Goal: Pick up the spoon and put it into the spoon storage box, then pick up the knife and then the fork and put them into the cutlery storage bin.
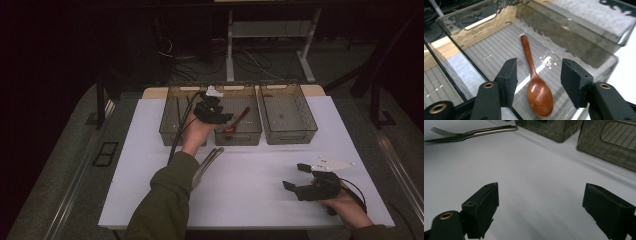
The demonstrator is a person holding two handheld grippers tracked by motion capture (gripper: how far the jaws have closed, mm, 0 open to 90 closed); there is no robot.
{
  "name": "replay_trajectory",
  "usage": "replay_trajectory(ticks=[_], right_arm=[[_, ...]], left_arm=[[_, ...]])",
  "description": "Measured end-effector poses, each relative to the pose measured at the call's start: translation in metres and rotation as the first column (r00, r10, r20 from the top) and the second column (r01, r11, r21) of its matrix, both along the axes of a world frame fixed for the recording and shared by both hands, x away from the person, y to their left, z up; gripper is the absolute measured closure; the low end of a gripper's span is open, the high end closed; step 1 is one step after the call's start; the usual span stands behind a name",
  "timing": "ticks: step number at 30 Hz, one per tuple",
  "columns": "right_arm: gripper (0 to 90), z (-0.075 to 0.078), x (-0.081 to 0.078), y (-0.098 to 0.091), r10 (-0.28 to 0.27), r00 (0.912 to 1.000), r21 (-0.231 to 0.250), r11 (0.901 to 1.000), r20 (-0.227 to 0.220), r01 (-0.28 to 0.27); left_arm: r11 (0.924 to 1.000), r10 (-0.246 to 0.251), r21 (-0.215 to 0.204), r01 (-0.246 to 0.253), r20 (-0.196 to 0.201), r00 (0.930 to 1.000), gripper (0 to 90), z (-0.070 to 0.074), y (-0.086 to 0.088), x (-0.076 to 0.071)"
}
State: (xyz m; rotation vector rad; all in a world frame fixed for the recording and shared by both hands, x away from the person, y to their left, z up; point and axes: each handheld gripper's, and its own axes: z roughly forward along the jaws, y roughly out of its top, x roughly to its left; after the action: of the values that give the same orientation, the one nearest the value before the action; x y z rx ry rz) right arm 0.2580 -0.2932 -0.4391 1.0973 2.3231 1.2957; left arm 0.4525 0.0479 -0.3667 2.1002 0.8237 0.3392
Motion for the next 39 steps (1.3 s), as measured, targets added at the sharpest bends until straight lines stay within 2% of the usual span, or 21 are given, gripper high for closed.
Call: replay_trajectory(ticks=[5,9,12,16,19,21,26,27,34,35,39], right_arm=[[12.8,0.000,0.000,0.000,0.001,1.0000,-0.001,1.0000,0.000,-0.001],[12.8,0.000,0.000,0.000,0.000,1.0000,0.000,1.0000,-0.001,0.000],[12.8,0.000,0.000,0.000,0.002,1.0000,-0.002,1.0000,0.000,-0.002],[12.8,0.000,0.000,0.000,-0.001,1.0000,0.000,1.0000,-0.001,0.001],[12.8,0.000,0.000,0.000,-0.002,1.0000,0.000,1.0000,-0.002,0.002],[12.8,0.000,0.000,0.000,-0.002,1.0000,0.001,1.0000,-0.001,0.002],[12.8,0.000,0.000,0.001,-0.001,1.0000,-0.001,1.0000,0.000,0.001],[12.8,0.000,0.000,0.001,-0.002,1.0000,0.000,1.0000,0.000,0.002],[12.8,0.000,0.000,0.001,-0.003,1.0000,0.000,1.0000,-0.002,0.003],[12.8,0.000,-0.001,0.001,-0.006,0.9999,0.003,1.0000,-0.014,0.006],[12.8,0.001,0.000,0.001,-0.005,1.0000,0.004,1.0000,-0.002,0.005]], left_arm=[[0.9990,-0.044,-0.002,0.044,0.006,0.9990,39.0,0.006,0.005,-0.010],[0.9978,-0.066,-0.008,0.066,0.030,0.9974,36.1,0.010,0.009,-0.020],[0.9972,-0.073,-0.013,0.074,0.034,0.9968,35.5,0.013,0.013,-0.029],[0.9944,-0.088,-0.055,0.090,0.034,0.9955,34.0,0.015,0.017,-0.041],[0.9932,-0.104,-0.047,0.106,0.041,0.9937,31.7,0.016,0.020,-0.049],[0.9920,-0.103,-0.069,0.106,0.044,0.9937,30.8,0.014,0.021,-0.055],[0.9900,-0.118,-0.072,0.121,0.043,0.9921,30.8,0.010,0.027,-0.068],[0.9897,-0.127,-0.061,0.129,0.045,0.9909,30.8,0.009,0.030,-0.071],[0.9908,-0.113,-0.070,0.116,0.043,0.9926,31.3,0.001,0.042,-0.086],[0.9912,-0.111,-0.067,0.113,0.043,0.9929,31.5,0.000,0.044,-0.089],[0.9924,-0.097,-0.071,0.100,0.046,0.9942,35.5,-0.005,0.054,-0.098]])
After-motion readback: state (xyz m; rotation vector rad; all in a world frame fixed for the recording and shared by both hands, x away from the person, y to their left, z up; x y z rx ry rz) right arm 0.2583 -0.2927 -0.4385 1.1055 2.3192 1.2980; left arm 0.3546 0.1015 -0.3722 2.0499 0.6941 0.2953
